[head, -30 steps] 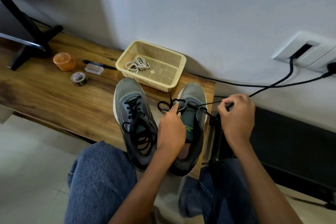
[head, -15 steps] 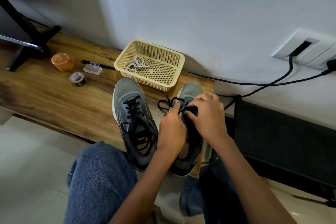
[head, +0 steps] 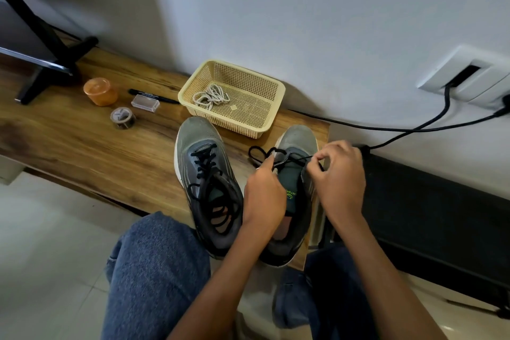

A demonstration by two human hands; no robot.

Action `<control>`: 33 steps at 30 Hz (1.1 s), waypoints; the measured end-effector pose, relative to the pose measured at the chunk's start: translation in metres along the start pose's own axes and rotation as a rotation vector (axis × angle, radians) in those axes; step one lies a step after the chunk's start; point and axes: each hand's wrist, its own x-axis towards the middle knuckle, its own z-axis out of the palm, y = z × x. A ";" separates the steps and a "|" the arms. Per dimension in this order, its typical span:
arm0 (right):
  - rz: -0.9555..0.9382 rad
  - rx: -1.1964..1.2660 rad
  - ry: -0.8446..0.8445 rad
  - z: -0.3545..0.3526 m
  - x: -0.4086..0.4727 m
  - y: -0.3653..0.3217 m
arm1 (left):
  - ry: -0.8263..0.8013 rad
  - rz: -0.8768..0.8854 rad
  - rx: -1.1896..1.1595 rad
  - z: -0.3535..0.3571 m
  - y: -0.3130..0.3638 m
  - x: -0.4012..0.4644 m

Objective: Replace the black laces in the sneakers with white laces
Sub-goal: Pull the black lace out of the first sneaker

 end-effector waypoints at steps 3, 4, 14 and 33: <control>0.068 0.057 0.105 -0.007 0.001 0.009 | 0.012 -0.017 -0.020 -0.002 0.000 0.000; 0.088 0.078 0.139 -0.009 0.001 0.011 | 0.011 -0.018 -0.028 -0.002 0.001 -0.001; 0.443 0.395 0.469 -0.016 0.001 0.027 | 0.002 -0.033 -0.014 -0.002 0.003 -0.001; -0.110 -0.175 -0.317 0.013 0.000 -0.020 | -0.035 0.002 -0.018 -0.001 -0.001 0.001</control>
